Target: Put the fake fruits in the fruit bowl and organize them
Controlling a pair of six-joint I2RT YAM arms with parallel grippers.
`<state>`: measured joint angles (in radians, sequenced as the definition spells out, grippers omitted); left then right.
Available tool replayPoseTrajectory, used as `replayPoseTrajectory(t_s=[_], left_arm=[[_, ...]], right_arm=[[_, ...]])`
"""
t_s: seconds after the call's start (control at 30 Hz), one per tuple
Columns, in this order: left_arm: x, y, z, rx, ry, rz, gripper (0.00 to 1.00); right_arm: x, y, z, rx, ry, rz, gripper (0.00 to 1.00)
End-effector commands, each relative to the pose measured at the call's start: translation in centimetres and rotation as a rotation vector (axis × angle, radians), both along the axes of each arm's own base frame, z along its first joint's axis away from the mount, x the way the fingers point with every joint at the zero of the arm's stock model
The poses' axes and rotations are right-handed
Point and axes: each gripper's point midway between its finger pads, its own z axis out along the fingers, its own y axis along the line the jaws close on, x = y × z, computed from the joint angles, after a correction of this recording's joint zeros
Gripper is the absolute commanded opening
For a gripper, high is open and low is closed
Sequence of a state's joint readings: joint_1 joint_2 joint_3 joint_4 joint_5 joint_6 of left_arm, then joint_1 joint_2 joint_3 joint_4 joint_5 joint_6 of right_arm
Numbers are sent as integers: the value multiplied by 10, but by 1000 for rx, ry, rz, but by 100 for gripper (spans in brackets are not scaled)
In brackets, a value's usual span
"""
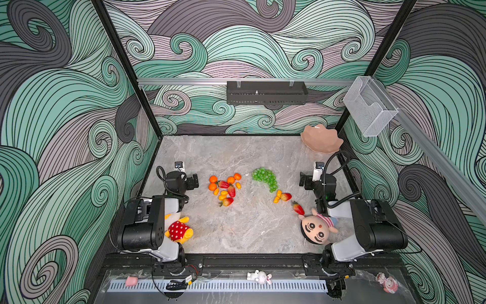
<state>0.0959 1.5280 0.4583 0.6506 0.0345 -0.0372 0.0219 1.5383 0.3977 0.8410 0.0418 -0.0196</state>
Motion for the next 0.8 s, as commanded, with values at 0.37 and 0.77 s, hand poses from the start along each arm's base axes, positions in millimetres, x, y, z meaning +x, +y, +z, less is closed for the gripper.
replayPoseTrajectory(t_s=[0.37,0.77], left_arm=[[-5,-8,35,146,-69,60,99],[-22,-60,104,203,-53,126,99]], right_arm=[[-3,4,20,-32,-39,4,100],[-13,3,73,-57,-42,-129,100]])
